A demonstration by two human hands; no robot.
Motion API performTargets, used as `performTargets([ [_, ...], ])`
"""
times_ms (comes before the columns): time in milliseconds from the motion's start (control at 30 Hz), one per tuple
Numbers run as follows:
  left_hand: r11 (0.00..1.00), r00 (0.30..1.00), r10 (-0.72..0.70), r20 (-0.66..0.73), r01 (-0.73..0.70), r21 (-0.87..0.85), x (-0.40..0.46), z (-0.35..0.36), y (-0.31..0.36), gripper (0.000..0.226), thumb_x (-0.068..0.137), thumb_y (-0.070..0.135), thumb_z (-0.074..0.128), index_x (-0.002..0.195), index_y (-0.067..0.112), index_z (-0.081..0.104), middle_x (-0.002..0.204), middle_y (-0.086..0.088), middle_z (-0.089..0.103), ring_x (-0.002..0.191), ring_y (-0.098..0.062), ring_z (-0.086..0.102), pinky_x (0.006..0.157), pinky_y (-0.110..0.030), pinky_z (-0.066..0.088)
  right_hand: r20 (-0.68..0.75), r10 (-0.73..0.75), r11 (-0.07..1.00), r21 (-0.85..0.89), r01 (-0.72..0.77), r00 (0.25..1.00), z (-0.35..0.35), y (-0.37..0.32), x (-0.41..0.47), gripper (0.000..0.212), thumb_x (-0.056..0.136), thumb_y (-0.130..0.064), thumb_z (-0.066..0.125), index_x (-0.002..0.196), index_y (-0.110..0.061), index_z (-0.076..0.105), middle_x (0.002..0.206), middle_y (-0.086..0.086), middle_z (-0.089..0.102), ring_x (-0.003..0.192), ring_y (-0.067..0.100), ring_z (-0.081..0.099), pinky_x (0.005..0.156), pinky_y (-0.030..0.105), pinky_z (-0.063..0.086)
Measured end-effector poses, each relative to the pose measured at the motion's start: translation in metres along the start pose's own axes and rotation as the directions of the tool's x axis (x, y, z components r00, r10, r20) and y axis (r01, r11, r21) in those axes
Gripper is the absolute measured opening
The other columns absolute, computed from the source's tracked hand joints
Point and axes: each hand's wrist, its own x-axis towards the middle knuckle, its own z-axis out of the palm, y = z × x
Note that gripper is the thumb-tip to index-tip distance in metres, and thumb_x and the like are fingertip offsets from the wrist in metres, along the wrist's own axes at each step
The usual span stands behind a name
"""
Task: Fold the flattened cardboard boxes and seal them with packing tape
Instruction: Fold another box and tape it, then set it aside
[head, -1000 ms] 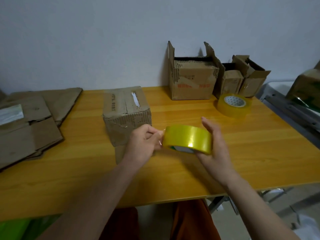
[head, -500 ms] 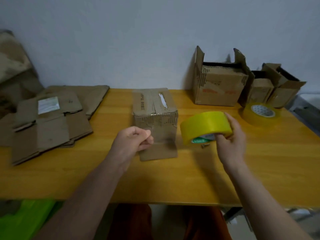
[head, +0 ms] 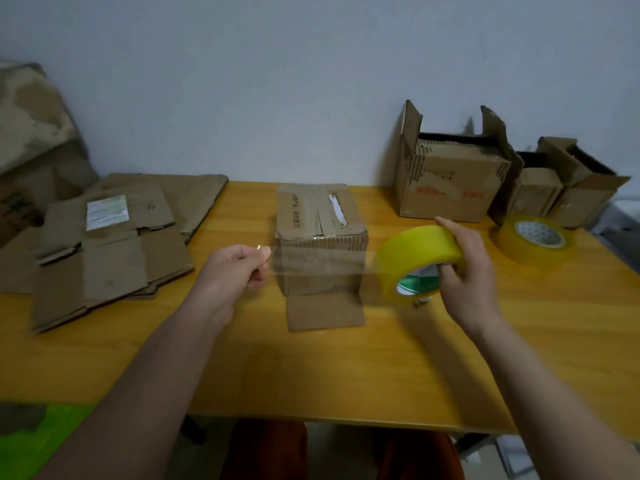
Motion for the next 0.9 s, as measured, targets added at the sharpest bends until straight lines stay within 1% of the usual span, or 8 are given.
performTargets([
  [67,1.000,0.999,0.013,-0.042,-0.014,-0.010,0.006,0.000,0.003,0.023,0.092,0.020,0.064,0.072,0.009,0.059,0.071,-0.003,0.058,0.070,-0.018,0.057,0.067,-0.025,0.049,0.008,-0.054,0.994,-0.095,0.054,0.999,-0.002,0.000,0.004,0.076,0.071,0.023,0.049,0.136,-0.017,0.049,0.115,0.002,0.043,0.109,0.018,0.041,0.091,0.032,0.037],
  [167,1.000,0.998,0.015,-0.069,-0.015,0.011,0.014,0.003,0.007,0.023,0.091,0.019,0.065,0.071,0.009,0.060,0.068,-0.001,0.056,0.065,-0.015,0.053,0.079,-0.035,0.051,0.044,-0.136,0.931,-0.335,0.142,0.990,-0.008,0.000,0.019,0.079,0.070,0.023,0.055,0.136,-0.020,0.051,0.115,0.016,0.046,0.107,0.033,0.043,0.083,0.038,0.039],
  [267,0.999,0.998,-0.004,-0.069,0.007,0.045,0.023,0.008,0.012,0.024,0.092,0.022,0.064,0.072,0.009,0.061,0.065,-0.001,0.054,0.062,-0.014,0.052,0.084,-0.038,0.052,0.050,-0.067,0.941,-0.330,0.080,0.997,-0.008,-0.005,0.033,0.076,0.074,0.022,0.053,0.136,-0.022,0.052,0.117,0.017,0.046,0.110,0.033,0.041,0.085,0.035,0.038],
  [433,0.999,0.994,-0.040,-0.106,0.038,-0.018,0.039,0.013,0.020,0.026,0.093,0.028,0.062,0.074,0.009,0.063,0.071,-0.003,0.057,0.064,-0.014,0.052,0.089,-0.040,0.053,0.055,-0.069,0.933,-0.349,0.084,0.996,-0.001,-0.003,0.049,0.075,0.077,0.022,0.049,0.137,-0.024,0.051,0.119,0.016,0.045,0.113,0.032,0.039,0.084,0.030,0.031],
  [567,0.999,0.990,-0.044,-0.137,0.043,-0.004,0.048,0.016,0.018,0.027,0.094,0.027,0.061,0.073,0.010,0.061,0.070,-0.002,0.054,0.065,-0.014,0.050,0.087,-0.038,0.053,0.068,-0.049,0.933,-0.354,0.070,0.997,0.007,-0.001,0.058,0.076,0.077,0.022,0.048,0.137,-0.025,0.051,0.120,0.014,0.044,0.114,0.030,0.037,0.086,0.029,0.030],
  [667,0.995,0.988,-0.092,-0.126,0.095,0.023,0.055,0.016,0.006,0.028,0.094,0.027,0.061,0.073,0.010,0.060,0.070,-0.002,0.053,0.063,-0.014,0.049,0.084,-0.038,0.053,0.111,-0.053,0.920,-0.381,0.091,0.992,0.017,0.004,0.058,0.077,0.077,0.023,0.050,0.137,-0.024,0.050,0.119,0.014,0.044,0.113,0.031,0.038,0.085,0.030,0.032],
  [833,0.983,0.984,-0.164,-0.066,0.158,-0.093,0.058,0.025,-0.006,0.029,0.097,0.025,0.058,0.072,0.009,0.057,0.067,-0.003,0.049,0.059,-0.012,0.045,0.062,-0.026,0.048,0.164,0.017,0.934,-0.354,0.043,0.986,0.035,0.015,0.048,0.075,0.079,0.021,0.051,0.138,-0.026,0.050,0.122,0.011,0.042,0.114,0.027,0.036,0.090,0.031,0.034],
  [900,0.990,0.990,-0.130,-0.059,0.127,-0.053,0.057,0.028,-0.008,0.028,0.099,0.026,0.053,0.076,0.010,0.058,0.070,-0.002,0.052,0.061,-0.011,0.046,0.059,-0.025,0.047,0.177,0.026,0.942,-0.333,0.035,0.984,0.040,0.015,0.046,0.075,0.080,0.020,0.051,0.138,-0.027,0.049,0.123,0.011,0.042,0.117,0.026,0.035,0.096,0.035,0.036],
])
